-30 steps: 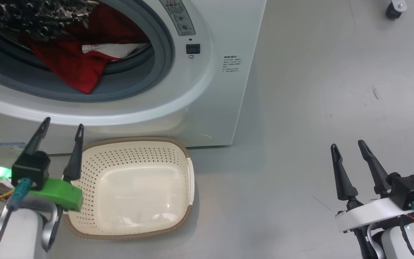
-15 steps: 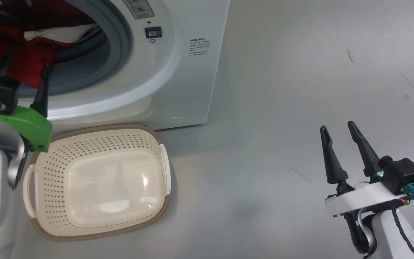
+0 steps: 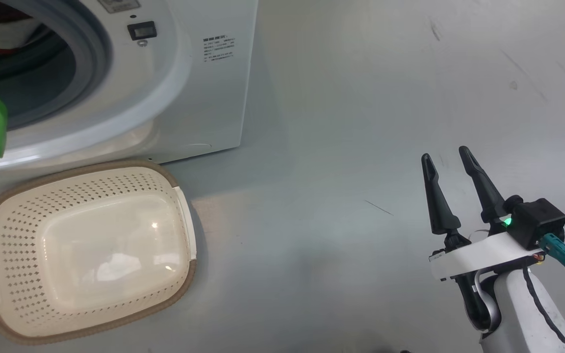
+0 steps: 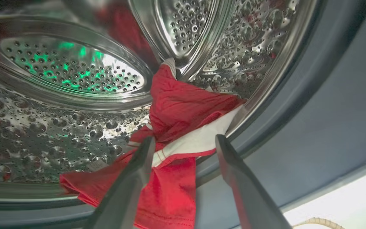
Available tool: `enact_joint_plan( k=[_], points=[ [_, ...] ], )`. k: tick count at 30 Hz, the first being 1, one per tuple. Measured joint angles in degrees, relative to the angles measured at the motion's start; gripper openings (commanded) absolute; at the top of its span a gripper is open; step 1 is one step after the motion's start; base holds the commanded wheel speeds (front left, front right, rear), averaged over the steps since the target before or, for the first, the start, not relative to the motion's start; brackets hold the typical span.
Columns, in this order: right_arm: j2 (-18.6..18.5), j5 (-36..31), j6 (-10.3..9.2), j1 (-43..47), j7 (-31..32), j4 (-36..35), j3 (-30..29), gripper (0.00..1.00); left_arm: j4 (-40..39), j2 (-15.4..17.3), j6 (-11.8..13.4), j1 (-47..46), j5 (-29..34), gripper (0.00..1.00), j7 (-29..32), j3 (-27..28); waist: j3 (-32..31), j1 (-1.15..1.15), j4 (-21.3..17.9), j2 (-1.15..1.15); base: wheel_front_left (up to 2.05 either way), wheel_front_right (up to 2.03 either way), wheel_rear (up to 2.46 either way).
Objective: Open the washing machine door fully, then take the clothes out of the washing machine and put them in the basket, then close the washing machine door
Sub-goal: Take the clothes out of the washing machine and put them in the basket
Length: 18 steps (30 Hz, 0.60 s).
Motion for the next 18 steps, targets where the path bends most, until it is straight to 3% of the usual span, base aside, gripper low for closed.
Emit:
enact_joint_plan(
  k=[18],
  points=[
    [0.79, 0.47, 0.0, -1.91, -0.16, 0.4, 0.94, 1.0, 8.15, 5.39, -0.46, -8.48, 2.19, 1.0, 5.47, -3.94, 4.49, 0.0, -6.06, 0.0, 0.0, 0.0, 0.0]
  ],
)
